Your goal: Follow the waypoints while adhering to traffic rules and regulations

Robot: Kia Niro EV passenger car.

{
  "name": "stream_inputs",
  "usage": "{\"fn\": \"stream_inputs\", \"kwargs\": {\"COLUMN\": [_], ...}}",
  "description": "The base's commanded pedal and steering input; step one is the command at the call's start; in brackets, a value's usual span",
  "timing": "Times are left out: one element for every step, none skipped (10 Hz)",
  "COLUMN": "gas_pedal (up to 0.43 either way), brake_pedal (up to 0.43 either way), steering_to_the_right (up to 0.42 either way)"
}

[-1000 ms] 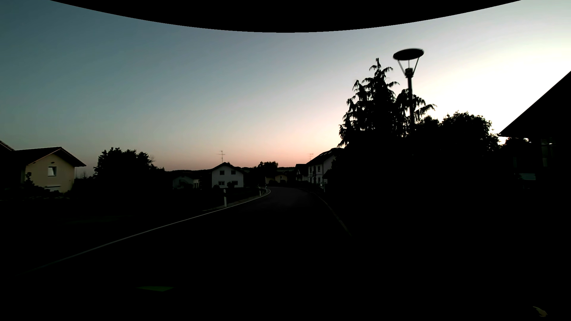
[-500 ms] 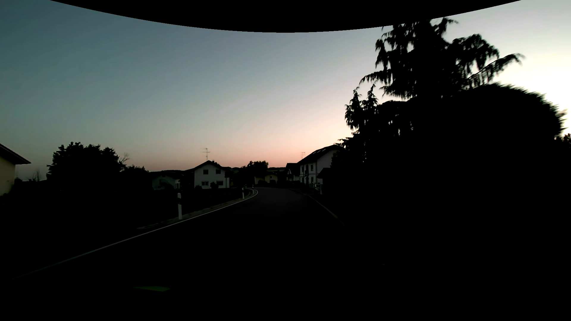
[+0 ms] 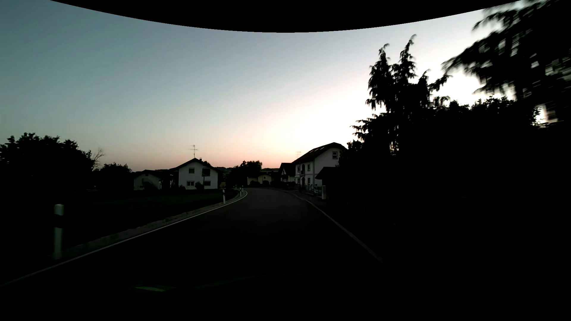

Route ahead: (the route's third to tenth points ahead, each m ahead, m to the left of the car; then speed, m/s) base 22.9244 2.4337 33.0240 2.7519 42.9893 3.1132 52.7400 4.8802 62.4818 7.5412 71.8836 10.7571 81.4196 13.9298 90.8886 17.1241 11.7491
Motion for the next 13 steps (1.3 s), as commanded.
{"fn": "stream_inputs", "kwargs": {"gas_pedal": [0.047,0.047,0.047,0.047,0.047,0.047,0.047,0.047,0.047,0.047,0.047,0.047,0.047], "brake_pedal": [0.0,0.0,0.0,0.0,0.0,0.0,0.0,0.0,0.0,0.0,0.0,0.0,0.0], "steering_to_the_right": [0.007,0.006,0.005,0.004,0.002,-0.003,-0.007,-0.01,-0.012,-0.013,-0.015,-0.017,-0.02]}}
